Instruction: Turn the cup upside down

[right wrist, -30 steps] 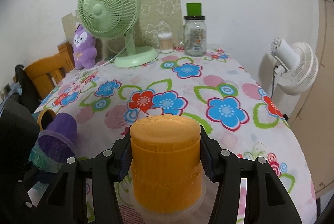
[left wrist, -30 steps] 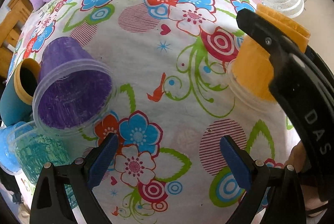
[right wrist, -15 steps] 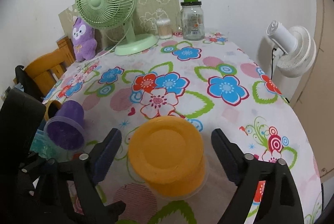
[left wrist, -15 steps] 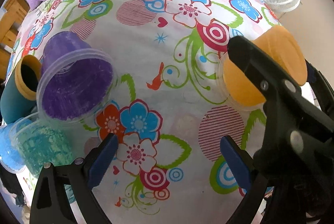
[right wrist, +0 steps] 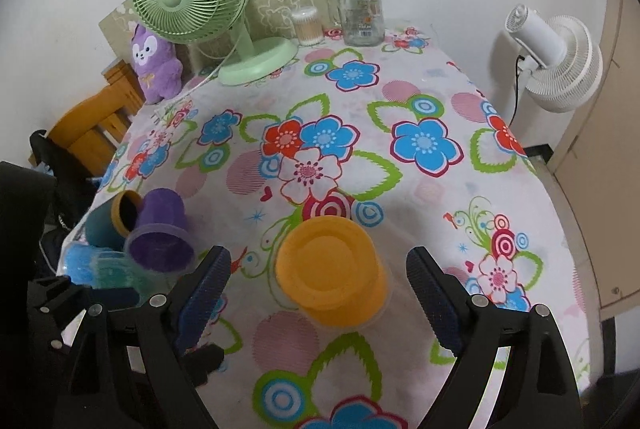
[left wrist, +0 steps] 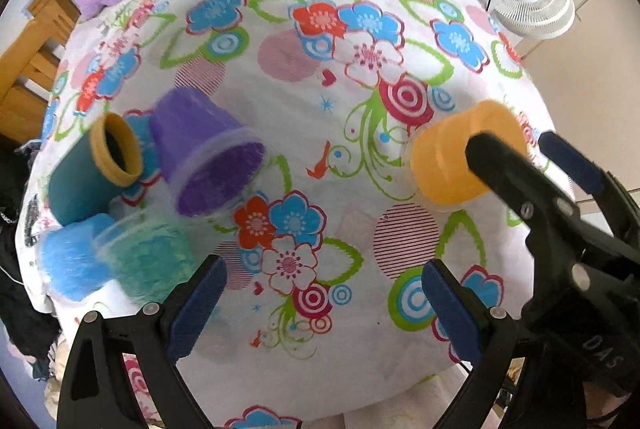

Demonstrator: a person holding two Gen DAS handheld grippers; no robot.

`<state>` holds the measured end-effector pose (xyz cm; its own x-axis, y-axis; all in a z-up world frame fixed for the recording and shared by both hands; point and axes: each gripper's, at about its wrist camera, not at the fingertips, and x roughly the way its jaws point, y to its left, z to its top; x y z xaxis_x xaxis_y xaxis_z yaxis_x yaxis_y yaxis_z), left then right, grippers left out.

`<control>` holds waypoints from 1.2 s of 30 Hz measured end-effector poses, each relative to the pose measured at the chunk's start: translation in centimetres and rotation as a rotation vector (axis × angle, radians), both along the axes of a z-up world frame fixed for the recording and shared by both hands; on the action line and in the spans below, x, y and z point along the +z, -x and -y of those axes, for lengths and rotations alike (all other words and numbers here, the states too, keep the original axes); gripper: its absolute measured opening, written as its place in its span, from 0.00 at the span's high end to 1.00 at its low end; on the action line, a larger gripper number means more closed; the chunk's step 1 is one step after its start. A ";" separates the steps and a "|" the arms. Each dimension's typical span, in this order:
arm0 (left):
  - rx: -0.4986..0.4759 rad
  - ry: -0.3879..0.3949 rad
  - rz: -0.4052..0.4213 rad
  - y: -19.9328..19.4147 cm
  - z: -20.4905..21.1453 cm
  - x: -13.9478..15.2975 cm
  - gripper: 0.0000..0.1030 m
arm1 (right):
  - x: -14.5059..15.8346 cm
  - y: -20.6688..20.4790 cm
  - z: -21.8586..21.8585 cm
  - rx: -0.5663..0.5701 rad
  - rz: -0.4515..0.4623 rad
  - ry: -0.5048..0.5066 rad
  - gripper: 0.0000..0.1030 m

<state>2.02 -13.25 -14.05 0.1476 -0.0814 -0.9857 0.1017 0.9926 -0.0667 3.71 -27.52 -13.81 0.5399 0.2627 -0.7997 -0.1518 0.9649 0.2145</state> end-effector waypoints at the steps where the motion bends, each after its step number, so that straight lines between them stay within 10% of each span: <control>1: 0.000 -0.003 0.008 0.0 -0.1 0.7 0.04 | 0.4 0.0 0.0 0.005 -0.015 -0.003 0.11; 36: 0.080 -0.073 0.343 1.7 -7.0 15.4 0.00 | 14.7 2.7 -3.6 -0.011 0.040 0.038 0.11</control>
